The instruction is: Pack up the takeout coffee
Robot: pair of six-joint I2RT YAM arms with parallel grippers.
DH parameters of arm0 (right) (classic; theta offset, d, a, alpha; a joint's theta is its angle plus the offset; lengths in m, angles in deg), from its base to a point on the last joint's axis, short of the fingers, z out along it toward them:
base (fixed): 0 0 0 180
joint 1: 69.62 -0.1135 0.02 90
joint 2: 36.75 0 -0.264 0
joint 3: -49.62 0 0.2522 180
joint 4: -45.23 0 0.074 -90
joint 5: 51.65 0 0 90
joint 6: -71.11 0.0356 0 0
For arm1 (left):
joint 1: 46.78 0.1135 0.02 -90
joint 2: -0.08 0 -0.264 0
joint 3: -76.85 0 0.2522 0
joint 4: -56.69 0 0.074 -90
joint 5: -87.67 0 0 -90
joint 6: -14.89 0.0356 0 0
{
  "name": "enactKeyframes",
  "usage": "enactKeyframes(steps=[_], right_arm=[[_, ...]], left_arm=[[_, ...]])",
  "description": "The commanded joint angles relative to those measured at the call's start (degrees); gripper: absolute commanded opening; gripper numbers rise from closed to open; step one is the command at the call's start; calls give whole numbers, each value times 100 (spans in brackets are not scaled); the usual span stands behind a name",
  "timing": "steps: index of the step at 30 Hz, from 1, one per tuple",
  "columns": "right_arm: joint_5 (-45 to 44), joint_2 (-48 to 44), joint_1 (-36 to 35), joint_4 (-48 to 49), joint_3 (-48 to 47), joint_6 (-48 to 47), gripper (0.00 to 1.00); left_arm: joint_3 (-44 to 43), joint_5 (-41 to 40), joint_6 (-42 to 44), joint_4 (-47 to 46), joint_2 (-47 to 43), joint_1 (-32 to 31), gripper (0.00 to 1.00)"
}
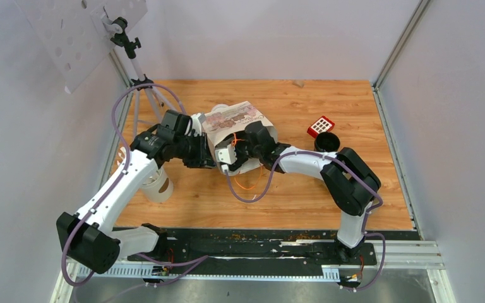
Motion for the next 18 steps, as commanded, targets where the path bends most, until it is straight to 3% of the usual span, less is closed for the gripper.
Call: enactKeyframes(steps=[1,8,18], right_arm=[[180,-209,63,150,-93,316,82],[241,-190,98,214,-110,482,80],[246,-151,115,297,-136,736,79]], left_arm=[[195,-19,-222,-716,-209,-15,32],[362,-374,-230,-978,-228,-13,42],[449,-492,-299,-1274,-107,-12,49]])
